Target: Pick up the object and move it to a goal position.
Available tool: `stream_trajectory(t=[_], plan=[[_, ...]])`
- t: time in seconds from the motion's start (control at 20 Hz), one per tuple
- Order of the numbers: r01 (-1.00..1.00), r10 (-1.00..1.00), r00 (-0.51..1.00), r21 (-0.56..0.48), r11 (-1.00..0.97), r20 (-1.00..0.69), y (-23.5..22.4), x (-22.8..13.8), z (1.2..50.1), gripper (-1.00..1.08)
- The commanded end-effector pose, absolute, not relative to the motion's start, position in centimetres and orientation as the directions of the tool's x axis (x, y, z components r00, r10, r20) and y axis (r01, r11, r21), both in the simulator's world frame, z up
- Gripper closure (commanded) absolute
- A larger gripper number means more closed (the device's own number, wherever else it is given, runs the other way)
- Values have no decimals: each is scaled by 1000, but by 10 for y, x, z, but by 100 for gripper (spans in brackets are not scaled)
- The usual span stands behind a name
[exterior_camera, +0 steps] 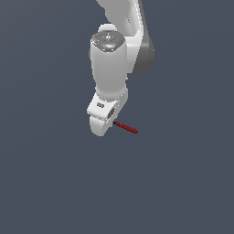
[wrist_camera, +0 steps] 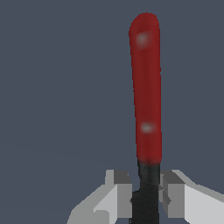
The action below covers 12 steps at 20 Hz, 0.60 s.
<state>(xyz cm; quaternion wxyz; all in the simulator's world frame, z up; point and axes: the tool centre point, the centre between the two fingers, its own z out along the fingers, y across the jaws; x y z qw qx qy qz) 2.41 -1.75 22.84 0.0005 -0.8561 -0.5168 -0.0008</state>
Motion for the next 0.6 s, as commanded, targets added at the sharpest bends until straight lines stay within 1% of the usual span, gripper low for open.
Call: stream_trajectory(t=[0.0,0.3,0.55], plan=[[885,885,466,-1,-466,1,-23,30,239,108],[885,885,466,0,-466,0,-29,39,252,108],[885,885,466,0,-466,0,-30,40,252,108]])
